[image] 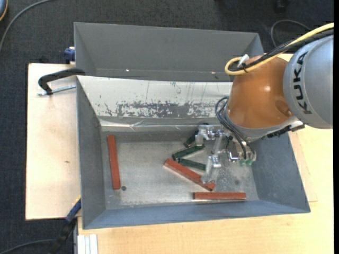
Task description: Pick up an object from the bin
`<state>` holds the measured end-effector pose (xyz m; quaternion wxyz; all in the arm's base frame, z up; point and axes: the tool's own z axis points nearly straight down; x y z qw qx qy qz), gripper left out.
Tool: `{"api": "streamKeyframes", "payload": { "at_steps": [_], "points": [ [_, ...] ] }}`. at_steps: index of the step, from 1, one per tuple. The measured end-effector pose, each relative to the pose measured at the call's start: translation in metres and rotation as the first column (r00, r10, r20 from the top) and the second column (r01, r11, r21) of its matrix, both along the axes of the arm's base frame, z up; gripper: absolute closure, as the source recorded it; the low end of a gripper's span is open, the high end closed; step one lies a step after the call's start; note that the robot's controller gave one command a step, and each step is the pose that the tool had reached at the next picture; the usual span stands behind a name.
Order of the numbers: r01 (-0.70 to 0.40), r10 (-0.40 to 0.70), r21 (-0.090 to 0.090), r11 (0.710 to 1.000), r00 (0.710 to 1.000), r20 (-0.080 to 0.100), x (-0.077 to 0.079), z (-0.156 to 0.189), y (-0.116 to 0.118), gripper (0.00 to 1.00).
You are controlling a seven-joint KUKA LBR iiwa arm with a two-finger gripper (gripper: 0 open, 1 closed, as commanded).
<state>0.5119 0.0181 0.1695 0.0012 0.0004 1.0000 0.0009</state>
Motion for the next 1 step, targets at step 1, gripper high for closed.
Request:
{"api": "streamKeyframes", "payload": {
  "at_steps": [1],
  "points": [
    [-0.037, 0.037, 0.0, 0.999, 0.999, -0.003, 0.0141, -0.1025, 0.0332, 0.0]
  ]
}}
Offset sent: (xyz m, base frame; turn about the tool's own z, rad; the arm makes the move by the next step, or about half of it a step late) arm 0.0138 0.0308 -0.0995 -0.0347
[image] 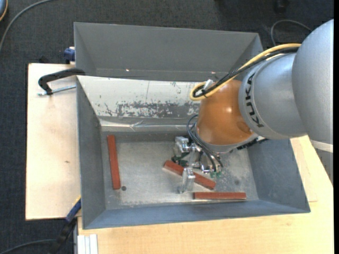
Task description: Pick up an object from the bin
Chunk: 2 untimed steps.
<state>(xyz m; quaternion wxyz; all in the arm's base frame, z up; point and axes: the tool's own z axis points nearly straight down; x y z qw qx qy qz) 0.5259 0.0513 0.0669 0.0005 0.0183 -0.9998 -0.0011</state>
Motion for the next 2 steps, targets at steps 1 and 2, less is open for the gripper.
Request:
{"api": "streamKeyframes", "payload": {
  "at_steps": [1, 2],
  "points": [
    [0.002, -0.002, 0.0, 1.0, 1.0, 0.011, 0.003, 0.007, -0.001, 1.0],
    [-0.218, 0.218, -0.002, 0.976, 0.976, 0.015, 0.016, 0.145, 0.02, 1.0]
  ]
}}
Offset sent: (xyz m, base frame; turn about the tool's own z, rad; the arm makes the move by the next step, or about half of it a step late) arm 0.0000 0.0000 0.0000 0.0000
